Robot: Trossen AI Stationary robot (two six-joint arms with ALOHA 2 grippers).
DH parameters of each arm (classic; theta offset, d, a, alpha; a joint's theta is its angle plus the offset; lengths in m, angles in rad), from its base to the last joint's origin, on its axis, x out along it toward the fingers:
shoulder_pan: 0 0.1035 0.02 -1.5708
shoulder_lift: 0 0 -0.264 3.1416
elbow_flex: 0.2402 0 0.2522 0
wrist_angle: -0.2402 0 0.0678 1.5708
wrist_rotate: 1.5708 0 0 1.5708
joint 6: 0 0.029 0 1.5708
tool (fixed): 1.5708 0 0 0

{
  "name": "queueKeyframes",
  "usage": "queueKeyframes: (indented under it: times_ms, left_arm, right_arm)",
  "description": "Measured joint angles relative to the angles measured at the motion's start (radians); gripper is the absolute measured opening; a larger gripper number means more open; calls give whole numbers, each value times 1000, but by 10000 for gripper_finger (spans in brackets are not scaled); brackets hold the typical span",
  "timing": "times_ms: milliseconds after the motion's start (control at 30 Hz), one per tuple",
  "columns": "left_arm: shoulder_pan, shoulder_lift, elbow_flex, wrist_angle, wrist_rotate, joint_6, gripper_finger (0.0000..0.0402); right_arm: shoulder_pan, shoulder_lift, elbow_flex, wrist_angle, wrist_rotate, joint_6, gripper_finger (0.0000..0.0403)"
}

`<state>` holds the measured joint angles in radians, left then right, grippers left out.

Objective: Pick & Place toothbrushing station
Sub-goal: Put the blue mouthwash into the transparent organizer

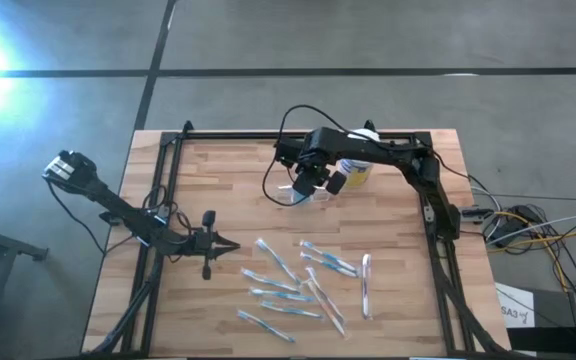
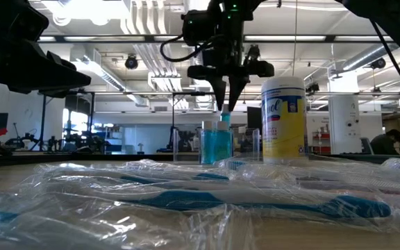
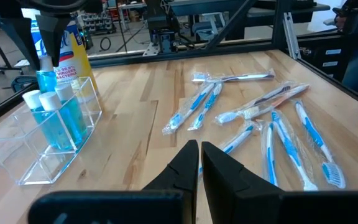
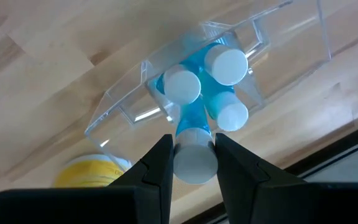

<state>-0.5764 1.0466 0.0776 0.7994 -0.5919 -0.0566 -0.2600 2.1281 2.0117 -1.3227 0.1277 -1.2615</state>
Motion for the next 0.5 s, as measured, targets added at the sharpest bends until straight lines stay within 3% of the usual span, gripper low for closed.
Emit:
queueKeyframes:
  times_ms: [500]
  left_arm:
    - [0, 0, 0, -2, 0, -5, 23]
  right_arm:
    - [-10, 0, -88, 109, -9, -7, 88]
